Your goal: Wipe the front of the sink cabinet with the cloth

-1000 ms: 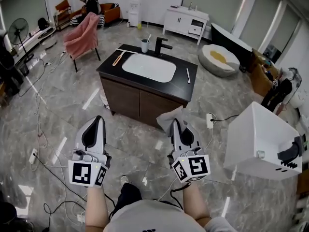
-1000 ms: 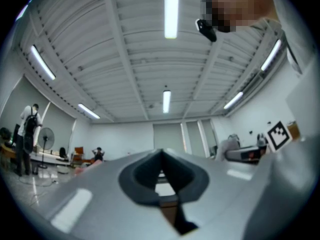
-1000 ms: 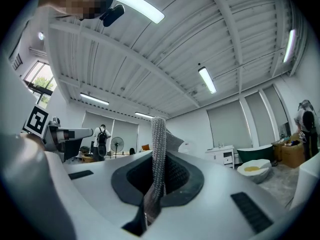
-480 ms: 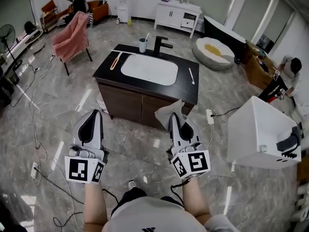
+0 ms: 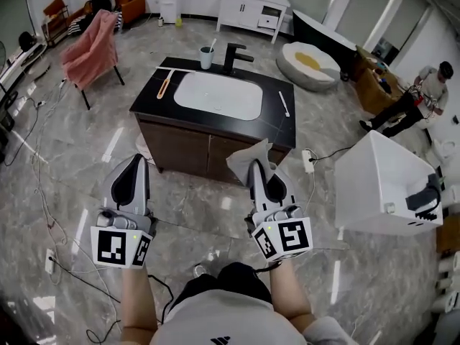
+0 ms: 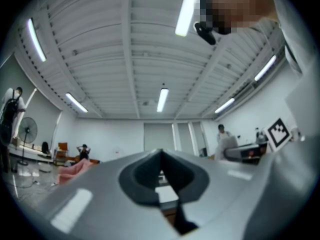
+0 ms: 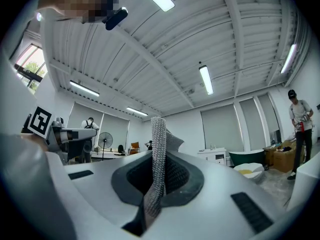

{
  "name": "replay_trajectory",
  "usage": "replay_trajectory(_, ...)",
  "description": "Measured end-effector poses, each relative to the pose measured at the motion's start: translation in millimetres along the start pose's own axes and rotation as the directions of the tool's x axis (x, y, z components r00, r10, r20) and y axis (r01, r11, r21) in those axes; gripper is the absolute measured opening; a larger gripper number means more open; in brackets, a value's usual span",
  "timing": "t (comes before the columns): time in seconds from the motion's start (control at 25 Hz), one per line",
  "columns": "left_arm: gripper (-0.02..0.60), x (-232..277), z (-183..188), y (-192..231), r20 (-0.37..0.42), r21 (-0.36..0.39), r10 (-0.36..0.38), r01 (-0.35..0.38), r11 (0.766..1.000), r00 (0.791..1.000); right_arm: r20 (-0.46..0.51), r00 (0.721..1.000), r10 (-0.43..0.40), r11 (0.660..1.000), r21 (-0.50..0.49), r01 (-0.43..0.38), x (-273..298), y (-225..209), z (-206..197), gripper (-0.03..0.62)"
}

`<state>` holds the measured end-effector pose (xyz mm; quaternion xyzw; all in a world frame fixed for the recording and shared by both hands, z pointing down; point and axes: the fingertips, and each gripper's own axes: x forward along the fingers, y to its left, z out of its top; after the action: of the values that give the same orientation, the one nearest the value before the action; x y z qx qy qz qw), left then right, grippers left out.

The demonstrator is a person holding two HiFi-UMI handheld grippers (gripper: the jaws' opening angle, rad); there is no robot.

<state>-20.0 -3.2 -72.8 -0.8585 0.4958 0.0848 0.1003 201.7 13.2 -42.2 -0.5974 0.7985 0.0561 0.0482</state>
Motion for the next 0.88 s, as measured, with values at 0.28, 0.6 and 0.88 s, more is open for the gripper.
replay_trajectory(0.28,0.005,5.0,-7.3,4.9,-0.005,-0.007,-0.016,0.016,1.0,1.0,-0.015,1.0,-0.013,1.0,0.0,0.013,7.5,-0.2,-6.0,0.008)
replay_trajectory(0.6,0.005,21.5,-29.7,17.3,-0.045,-0.012,-0.007,0.007,1.0,0.999,-0.05,0.999,-0.001,1.0,0.01,0.001,31.2,-3.3,-26.7,0.008)
replay_trajectory(0.88,0.005,56.9,-44.3,22.5,-0.063,-0.016,-0.003,0.002,1.0,0.998,-0.065,0.998,0.012,0.999,0.034,-0.01,66.5,-23.5,-38.9,0.008)
